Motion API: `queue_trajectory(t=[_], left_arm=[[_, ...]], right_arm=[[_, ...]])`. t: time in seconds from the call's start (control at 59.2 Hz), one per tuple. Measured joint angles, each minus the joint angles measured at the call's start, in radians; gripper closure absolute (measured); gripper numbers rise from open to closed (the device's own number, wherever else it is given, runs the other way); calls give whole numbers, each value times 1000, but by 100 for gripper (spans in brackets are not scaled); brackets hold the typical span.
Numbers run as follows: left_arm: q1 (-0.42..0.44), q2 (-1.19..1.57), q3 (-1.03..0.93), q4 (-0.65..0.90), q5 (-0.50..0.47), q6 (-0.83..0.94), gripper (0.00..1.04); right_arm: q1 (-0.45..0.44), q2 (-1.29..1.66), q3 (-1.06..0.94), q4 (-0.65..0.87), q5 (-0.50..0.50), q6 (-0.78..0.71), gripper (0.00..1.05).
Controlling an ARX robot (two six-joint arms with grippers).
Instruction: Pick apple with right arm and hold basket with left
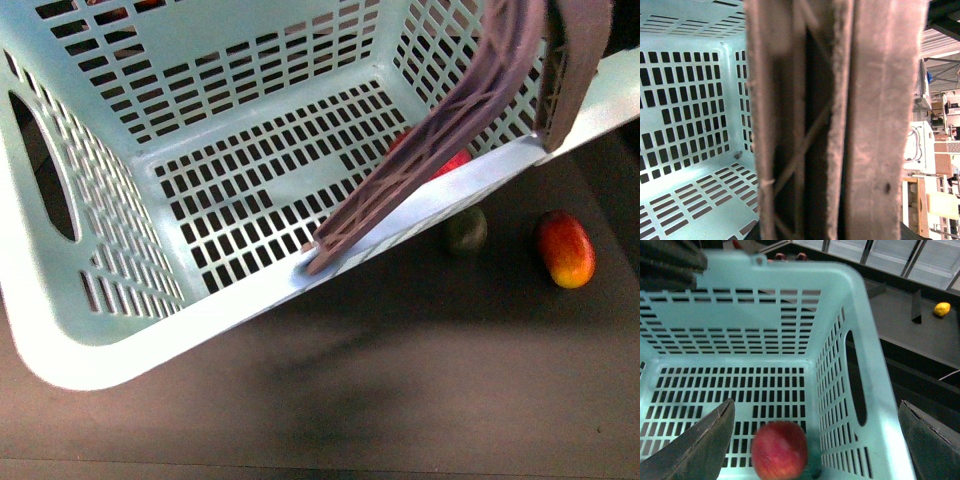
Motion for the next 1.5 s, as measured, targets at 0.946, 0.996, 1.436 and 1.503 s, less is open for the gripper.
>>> queue_trajectory(t=[0.946,0.996,1.436,1.503], left_arm=[[-1,0,0,0,-3,-16,90],[-1,0,0,0,0,-17,90],[-1,0,0,0,-2,-17,90],[-1,0,0,0,-5,-16,90]], right_arm=[[-211,-553,-400,8,174,202,84],[-230,-579,-419,2,144,202,93],[-298,-793,-525,-104,89,206,103],[-298,-821,-534,-122,89,206,103]])
